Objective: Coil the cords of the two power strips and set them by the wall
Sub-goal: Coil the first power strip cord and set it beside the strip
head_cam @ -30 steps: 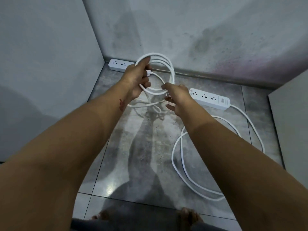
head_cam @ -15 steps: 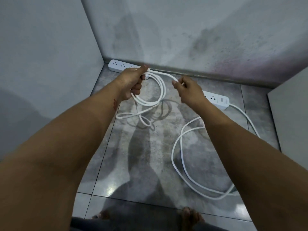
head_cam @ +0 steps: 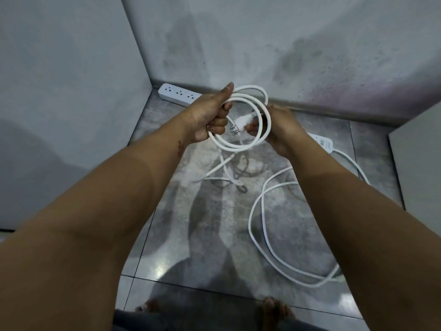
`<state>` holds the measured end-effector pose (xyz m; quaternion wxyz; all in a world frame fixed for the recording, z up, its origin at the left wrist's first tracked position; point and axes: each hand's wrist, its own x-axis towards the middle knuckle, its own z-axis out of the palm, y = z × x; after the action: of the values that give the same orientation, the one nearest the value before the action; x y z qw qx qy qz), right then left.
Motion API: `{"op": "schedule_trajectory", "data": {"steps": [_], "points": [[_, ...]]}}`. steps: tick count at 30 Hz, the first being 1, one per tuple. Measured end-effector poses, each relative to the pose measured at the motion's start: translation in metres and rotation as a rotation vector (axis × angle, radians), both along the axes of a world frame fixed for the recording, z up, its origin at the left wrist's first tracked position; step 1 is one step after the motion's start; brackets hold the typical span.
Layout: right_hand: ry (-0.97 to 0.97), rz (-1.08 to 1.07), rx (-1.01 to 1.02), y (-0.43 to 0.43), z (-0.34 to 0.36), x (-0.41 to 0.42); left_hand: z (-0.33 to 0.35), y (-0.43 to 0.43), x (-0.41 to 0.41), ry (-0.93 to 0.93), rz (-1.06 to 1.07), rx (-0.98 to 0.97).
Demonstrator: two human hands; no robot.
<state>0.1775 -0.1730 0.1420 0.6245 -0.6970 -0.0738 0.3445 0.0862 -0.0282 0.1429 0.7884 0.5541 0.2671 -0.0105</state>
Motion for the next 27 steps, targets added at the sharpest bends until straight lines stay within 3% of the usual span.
{"op": "schedule_trajectory", "data": {"steps": [6,12,21,27], "points": [[0.339,0.011,0.164,0.010,0.012,-0.007,-0.005,-0.001,0.001,-0.008,0.141,0.234],[0.325,0.237,-0.128,0.007,0.012,-0.002,0.002,-0.001,0.001,-0.021,0.208,0.384],[-0.143,0.545,-0.516,0.009,0.013,-0.008,0.000,0.010,0.006,0.049,0.364,0.348],[-0.175,0.556,-0.239,0.002,0.002,-0.014,0.004,0.029,0.002,0.049,0.390,0.149]]}}
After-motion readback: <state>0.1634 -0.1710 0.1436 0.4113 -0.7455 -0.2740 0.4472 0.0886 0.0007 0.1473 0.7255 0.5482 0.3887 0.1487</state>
